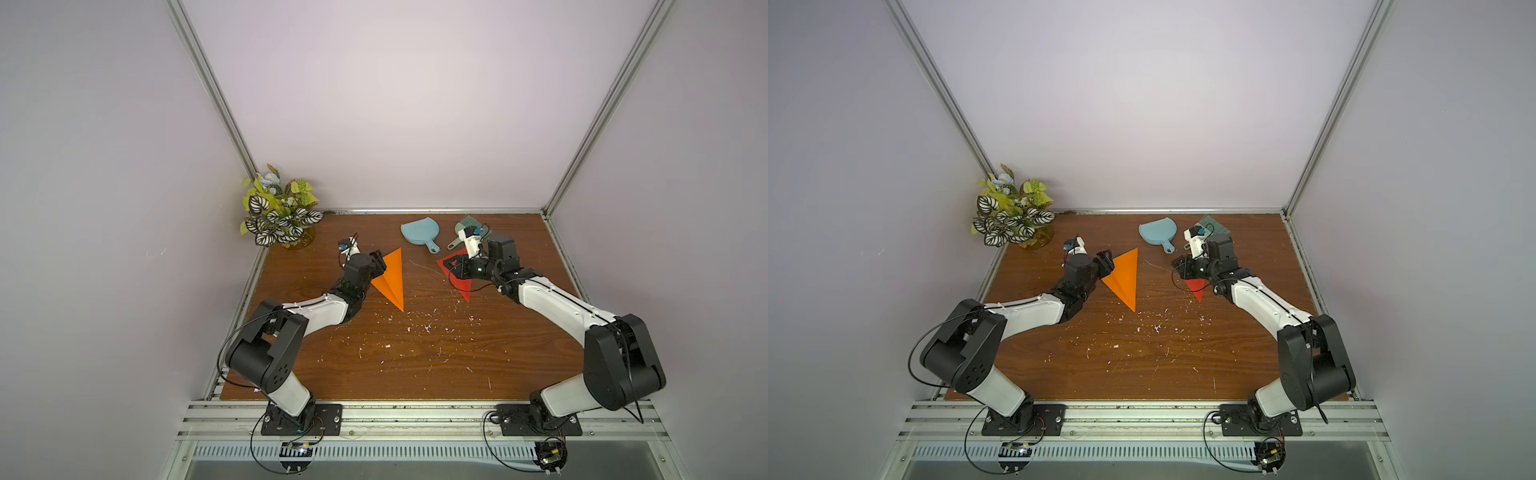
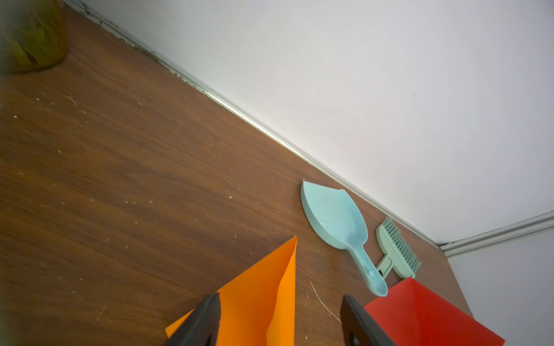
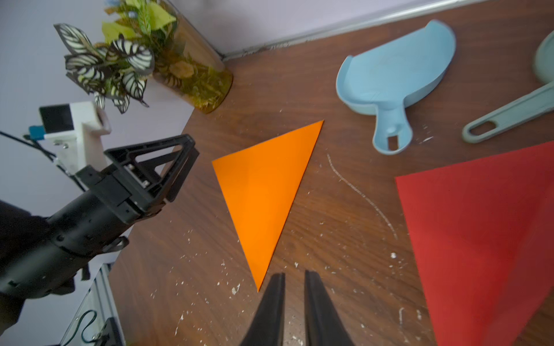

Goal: Fold the square paper diagonally
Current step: Reset both arms

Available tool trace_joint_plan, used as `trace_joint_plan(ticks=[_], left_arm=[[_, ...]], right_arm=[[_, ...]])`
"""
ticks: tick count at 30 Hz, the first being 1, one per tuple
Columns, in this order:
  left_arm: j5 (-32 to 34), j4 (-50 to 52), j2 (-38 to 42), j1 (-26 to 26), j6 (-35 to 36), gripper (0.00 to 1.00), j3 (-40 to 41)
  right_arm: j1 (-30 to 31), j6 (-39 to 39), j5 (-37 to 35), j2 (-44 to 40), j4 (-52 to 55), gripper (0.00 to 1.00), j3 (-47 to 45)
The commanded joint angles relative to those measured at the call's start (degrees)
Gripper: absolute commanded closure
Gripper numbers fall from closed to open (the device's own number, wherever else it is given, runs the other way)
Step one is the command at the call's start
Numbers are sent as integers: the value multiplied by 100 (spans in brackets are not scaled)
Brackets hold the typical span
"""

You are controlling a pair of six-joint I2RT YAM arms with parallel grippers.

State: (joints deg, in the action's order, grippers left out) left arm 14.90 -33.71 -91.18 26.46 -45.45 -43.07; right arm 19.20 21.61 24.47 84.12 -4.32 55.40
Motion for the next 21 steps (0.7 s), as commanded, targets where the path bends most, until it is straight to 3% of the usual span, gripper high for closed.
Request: trace_joint_plan(ticks=[1, 4, 6, 10, 13, 17, 21], left_arm=[[135, 384, 272, -197, 363, 32, -37], [68, 517, 656, -501, 475, 32, 59], [130, 697, 1014, -742, 706, 32, 126], [781, 872, 1765, -1053, 1441, 30, 390], [1348, 775, 2291, -1256, 2044, 22, 702], [1920, 290, 2817, -1497, 2910, 17, 1301], [2548, -588, 2967, -1603, 3423, 16, 2035]], right_arm=[[-268, -230, -272, -457, 77, 79, 63], [-618, -346, -583, -874, 150, 74, -95], [-918, -414, -1041, -1236, 118, 64, -327], [-1428, -598, -1890, -2008, -328, 36, -1111], [-1601, -666, -2896, -2628, -1117, 5, -2068], [-1721, -1111, -3684, -3174, -2604, 1, -3439], [-1761, -1437, -3905, -2944, -3635, 1, -4207]])
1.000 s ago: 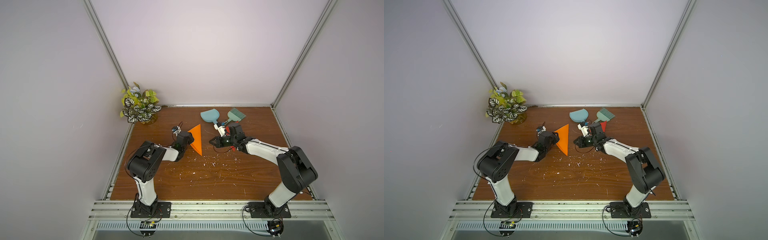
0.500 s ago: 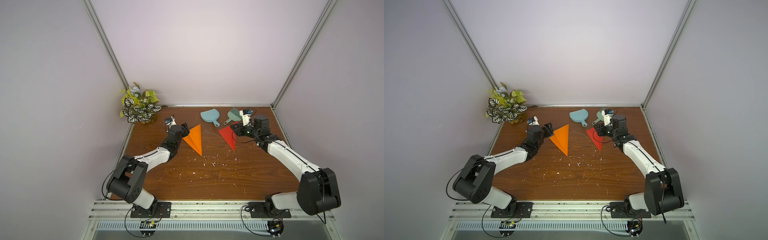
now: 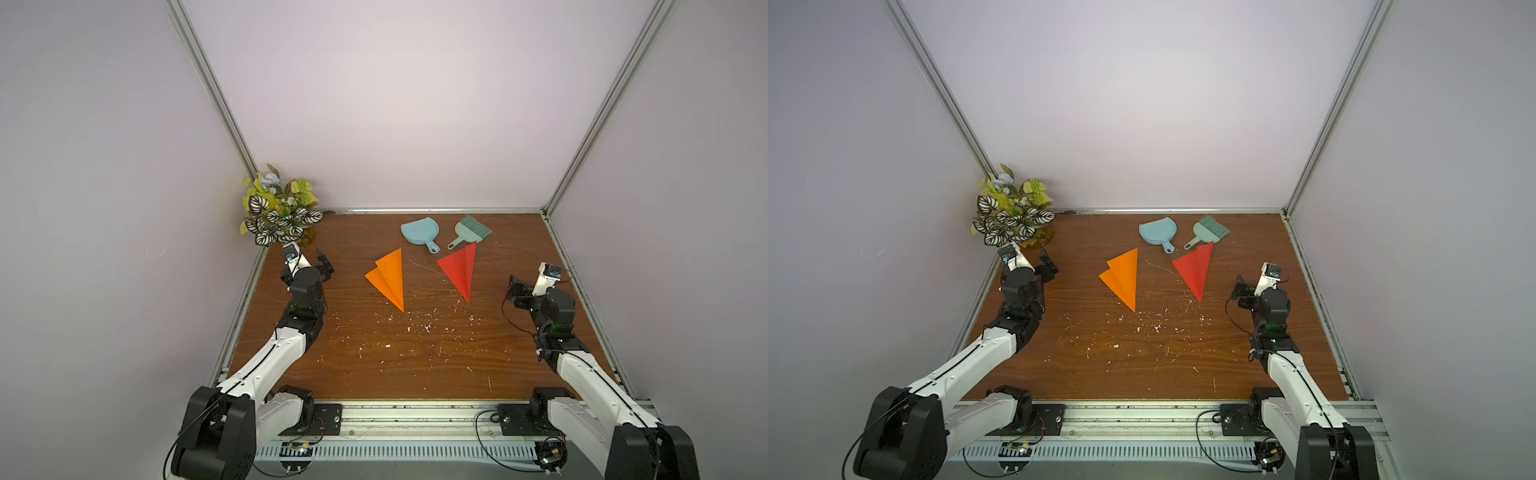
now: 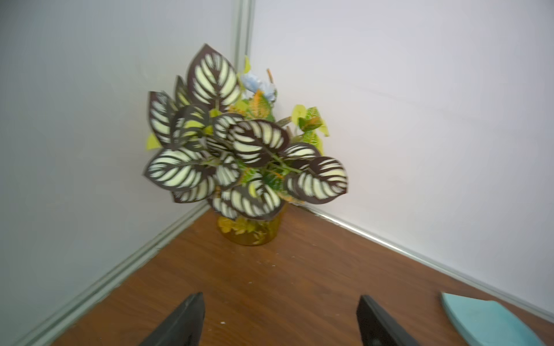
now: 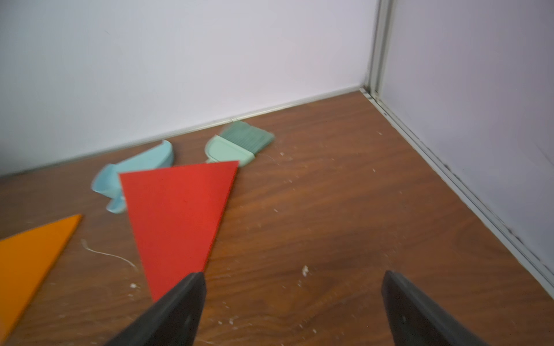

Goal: Fold the square paper diagonally
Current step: Reset both arms

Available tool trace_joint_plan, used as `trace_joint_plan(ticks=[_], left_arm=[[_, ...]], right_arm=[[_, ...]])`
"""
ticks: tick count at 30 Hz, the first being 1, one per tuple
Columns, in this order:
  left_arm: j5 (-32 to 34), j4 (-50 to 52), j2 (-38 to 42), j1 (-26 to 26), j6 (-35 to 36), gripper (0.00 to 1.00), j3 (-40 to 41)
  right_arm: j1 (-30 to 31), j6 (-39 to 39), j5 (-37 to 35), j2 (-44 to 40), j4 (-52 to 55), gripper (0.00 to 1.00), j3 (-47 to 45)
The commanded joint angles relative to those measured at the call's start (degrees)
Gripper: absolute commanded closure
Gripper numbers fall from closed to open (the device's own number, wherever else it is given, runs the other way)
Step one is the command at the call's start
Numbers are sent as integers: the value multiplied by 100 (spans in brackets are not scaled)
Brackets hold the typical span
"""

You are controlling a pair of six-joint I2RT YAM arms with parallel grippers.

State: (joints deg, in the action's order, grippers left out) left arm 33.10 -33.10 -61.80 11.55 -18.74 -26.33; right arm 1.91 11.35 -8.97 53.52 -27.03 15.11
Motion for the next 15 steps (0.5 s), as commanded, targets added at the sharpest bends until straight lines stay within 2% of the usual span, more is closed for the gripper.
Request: trace_joint_plan(ticks=[1, 3, 7, 9, 11, 14, 15], left_arm=[[753, -927, -14, -116, 953, 16, 524], [847, -1557, -227, -123, 1280, 16, 856], [868, -2345, -676, -120, 1281, 16, 1307], [673, -2952, -987, -135, 1467, 16, 1510], [513, -3400, -1337, -139, 1612, 16, 1628], [84, -4408, -1897, -132, 1848, 16, 1810], [-128, -4708, -2073, -138, 1972, 16, 1872]], right_arm=[[-31, -444, -599, 261, -1562, 1, -272], [-29, -523, -622, 641, -2130, 1, -487], [-32, -597, -316, 1483, -3552, 1, -821], [-33, -667, -110, 1940, -4237, 1, -854], [-33, -942, 216, 2180, -4354, 1, -705], [-37, -975, 226, 2857, -4609, 1, -495], [-44, -997, 310, 3211, -5002, 1, -558]])
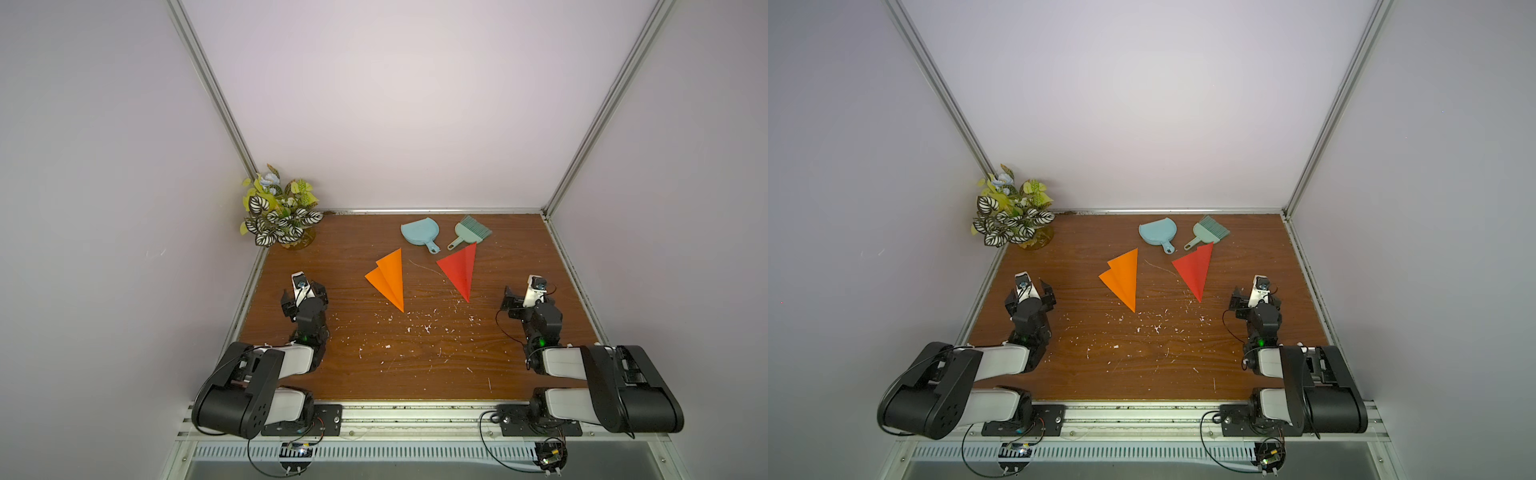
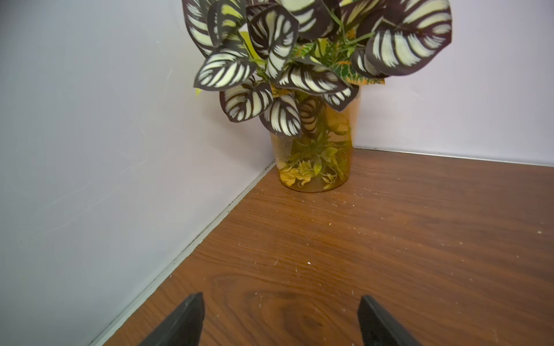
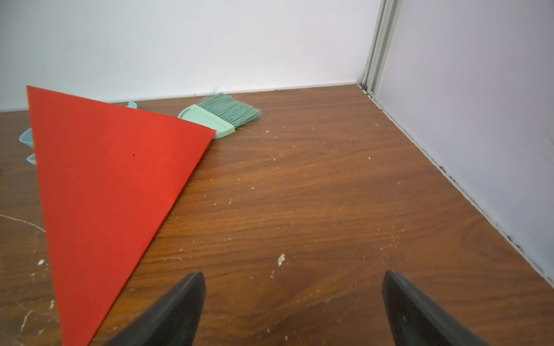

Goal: Fold the square paper diagonally
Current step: Reset both arms

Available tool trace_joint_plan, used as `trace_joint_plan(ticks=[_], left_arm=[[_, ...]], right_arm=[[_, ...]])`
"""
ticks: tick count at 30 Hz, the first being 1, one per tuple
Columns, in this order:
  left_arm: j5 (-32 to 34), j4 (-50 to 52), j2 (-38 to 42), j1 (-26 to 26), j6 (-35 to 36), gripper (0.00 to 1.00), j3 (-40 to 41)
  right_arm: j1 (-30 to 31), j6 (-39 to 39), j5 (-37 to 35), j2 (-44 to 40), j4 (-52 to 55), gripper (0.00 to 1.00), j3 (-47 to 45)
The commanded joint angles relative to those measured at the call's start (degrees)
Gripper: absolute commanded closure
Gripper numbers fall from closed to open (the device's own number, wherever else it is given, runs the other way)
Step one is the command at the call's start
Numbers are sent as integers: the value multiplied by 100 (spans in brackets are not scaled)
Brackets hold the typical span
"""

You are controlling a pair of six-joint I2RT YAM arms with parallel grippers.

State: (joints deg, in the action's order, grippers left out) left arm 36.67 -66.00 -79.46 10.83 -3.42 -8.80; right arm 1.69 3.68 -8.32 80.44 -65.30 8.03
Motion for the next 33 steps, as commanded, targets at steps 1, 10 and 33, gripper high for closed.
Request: trace_joint_plan(ticks=[1, 10, 33], left_arm=[[-581, -1738, -457, -66, 519, 16, 163], [-1705, -2603, -1186, -516, 347, 10, 353], [-1583, -1430, -1032, -626, 111, 1, -123]], right_arm=[[-24, -233, 342, 846, -1799, 1, 62], [-90, -131, 317, 701, -1061, 1, 338], [-91, -140, 309, 806, -1407, 1, 247]])
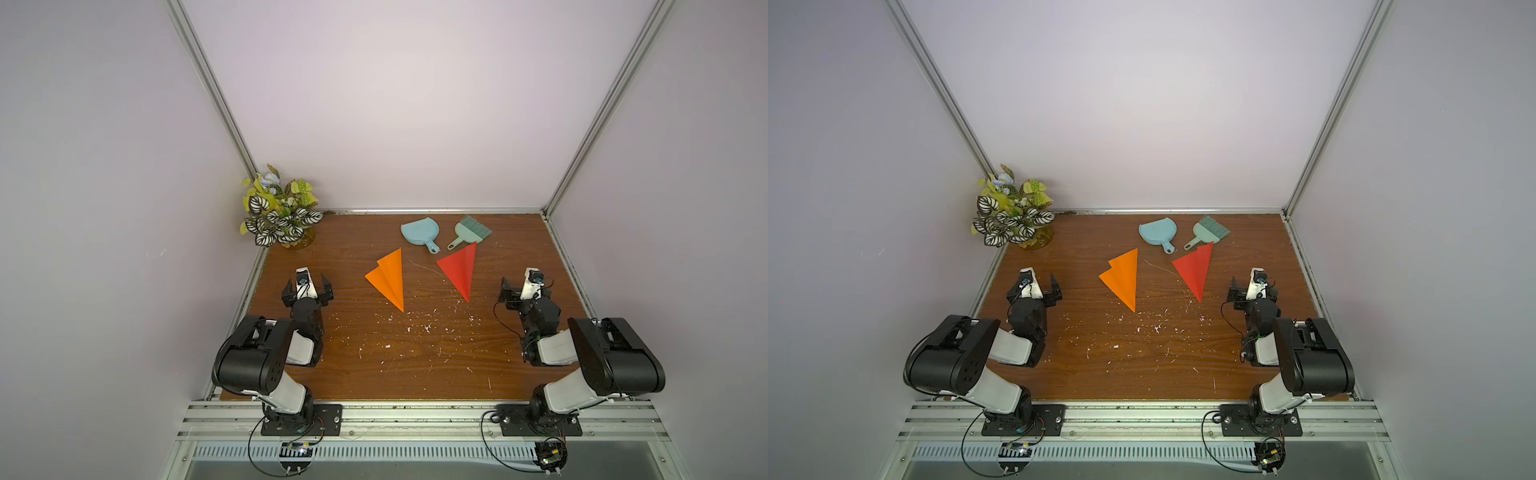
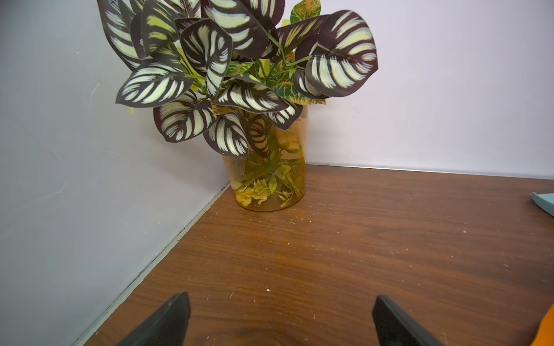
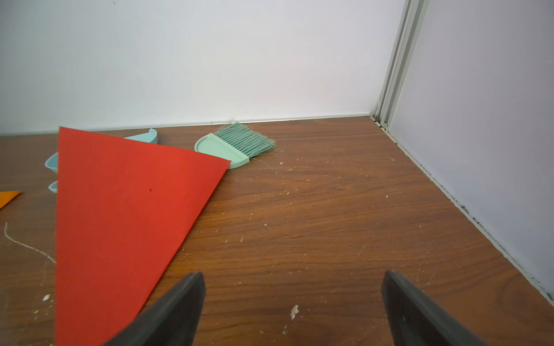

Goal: Fold the square paper diagonally
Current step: Reset both arms

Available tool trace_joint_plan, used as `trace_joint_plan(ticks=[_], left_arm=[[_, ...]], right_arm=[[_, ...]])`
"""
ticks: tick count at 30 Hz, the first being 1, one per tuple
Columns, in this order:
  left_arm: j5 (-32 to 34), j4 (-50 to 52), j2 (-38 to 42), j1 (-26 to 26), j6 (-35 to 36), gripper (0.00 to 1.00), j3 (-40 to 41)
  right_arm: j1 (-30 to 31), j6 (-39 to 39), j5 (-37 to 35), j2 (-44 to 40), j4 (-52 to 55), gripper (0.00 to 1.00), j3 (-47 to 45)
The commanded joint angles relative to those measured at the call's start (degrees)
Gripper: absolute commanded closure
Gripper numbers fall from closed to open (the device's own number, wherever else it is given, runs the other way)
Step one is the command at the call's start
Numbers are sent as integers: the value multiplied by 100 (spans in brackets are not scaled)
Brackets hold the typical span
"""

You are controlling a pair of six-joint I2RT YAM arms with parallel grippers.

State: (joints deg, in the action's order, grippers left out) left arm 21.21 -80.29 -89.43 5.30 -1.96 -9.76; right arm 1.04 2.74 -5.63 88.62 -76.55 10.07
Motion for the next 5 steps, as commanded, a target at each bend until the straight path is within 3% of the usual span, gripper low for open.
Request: trace_joint_plan(ticks=[1, 5], left_arm=[[-38, -13, -32, -73, -38, 1, -35], [-38, -13, -25, -74, -33, 1, -28]], right_arm=[[-19, -46, 43, -11, -282, 1, 48], [-26, -44, 40, -11, -292, 1, 48]])
